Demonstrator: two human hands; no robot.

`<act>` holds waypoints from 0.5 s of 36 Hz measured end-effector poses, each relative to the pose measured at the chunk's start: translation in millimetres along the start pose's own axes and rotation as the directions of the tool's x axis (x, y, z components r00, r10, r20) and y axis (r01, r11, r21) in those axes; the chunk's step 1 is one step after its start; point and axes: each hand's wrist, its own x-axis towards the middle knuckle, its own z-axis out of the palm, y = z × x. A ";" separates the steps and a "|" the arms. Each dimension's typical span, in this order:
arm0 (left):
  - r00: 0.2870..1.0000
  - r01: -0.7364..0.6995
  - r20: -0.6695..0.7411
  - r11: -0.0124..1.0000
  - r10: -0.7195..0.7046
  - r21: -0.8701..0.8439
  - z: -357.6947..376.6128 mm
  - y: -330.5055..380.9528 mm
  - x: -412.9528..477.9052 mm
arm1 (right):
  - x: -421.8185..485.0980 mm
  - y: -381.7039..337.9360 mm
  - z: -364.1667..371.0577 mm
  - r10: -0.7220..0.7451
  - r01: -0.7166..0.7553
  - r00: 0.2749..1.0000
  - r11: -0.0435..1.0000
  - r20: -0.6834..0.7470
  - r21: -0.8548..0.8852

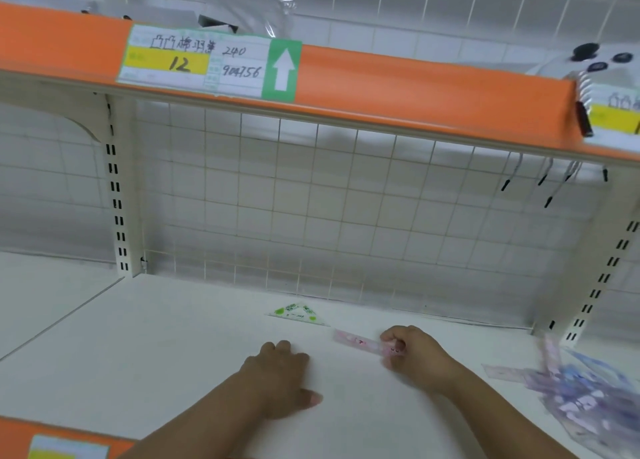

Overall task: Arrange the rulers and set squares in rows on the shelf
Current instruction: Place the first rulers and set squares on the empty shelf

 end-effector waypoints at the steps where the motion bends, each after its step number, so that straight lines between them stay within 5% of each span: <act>1: 1.000 0.002 0.003 1.000 -0.002 -0.002 0.7 1.5 0.4 | 1.9 1.7 -1.9 0.008 -0.008 1.000 1.000 -0.003 0.003; 18: 0.999 0.008 0.039 1.000 -0.008 -0.003 4.6 5.2 8.0 | 36.4 6.6 3.6 0.212 -0.206 0.967 0.977 -0.144 0.058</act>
